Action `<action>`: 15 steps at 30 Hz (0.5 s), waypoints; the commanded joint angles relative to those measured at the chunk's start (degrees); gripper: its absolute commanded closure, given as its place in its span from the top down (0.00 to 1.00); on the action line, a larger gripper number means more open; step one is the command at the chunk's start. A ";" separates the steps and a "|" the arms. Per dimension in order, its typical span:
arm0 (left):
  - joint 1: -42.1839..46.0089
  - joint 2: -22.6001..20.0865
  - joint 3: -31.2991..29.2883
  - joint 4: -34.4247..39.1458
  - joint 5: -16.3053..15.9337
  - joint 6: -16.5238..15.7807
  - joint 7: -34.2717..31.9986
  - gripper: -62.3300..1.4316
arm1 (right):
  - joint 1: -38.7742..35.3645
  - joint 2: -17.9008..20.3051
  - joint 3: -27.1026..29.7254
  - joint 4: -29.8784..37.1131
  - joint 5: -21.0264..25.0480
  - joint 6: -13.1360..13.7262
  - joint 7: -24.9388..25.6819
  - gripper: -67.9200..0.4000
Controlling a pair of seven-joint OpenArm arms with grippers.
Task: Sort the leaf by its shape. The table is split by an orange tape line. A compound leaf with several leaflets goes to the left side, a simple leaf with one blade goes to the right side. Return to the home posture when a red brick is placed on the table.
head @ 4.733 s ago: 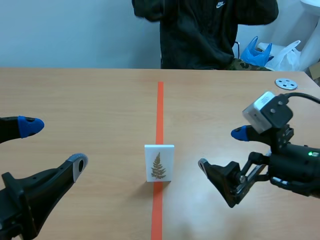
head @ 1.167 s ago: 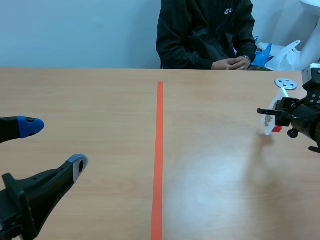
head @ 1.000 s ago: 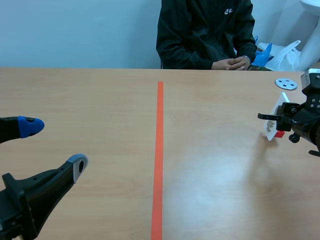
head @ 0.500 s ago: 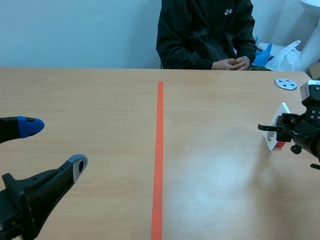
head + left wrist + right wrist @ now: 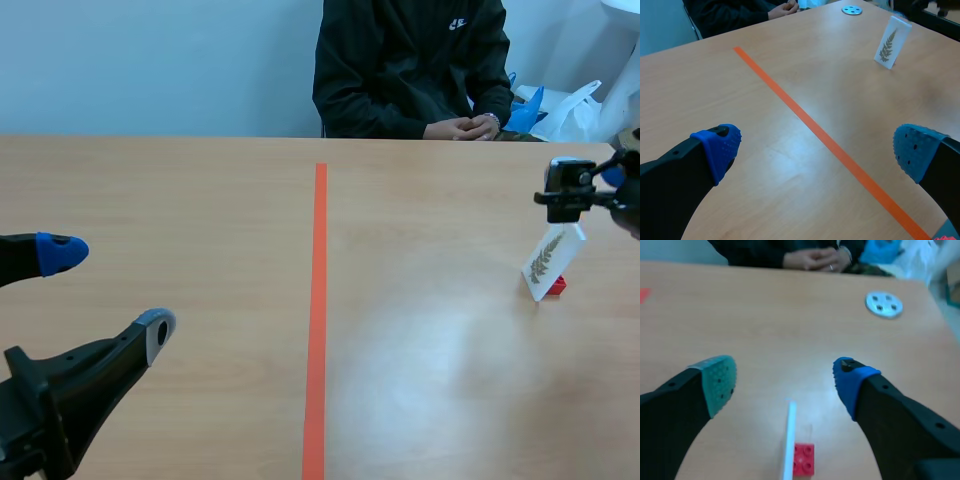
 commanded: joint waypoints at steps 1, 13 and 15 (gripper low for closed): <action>-0.20 0.28 0.11 0.79 -0.35 -0.13 -1.20 1.00 | -0.85 1.36 1.95 4.09 2.27 1.05 -0.70 0.68; -0.17 0.28 0.11 0.79 -0.35 -0.13 -1.18 1.00 | -16.61 5.16 4.22 25.31 15.21 9.92 -7.74 1.00; -0.17 0.28 0.11 0.79 -0.35 -0.13 -1.16 1.00 | -20.26 5.09 4.20 28.37 15.72 10.14 -8.44 1.00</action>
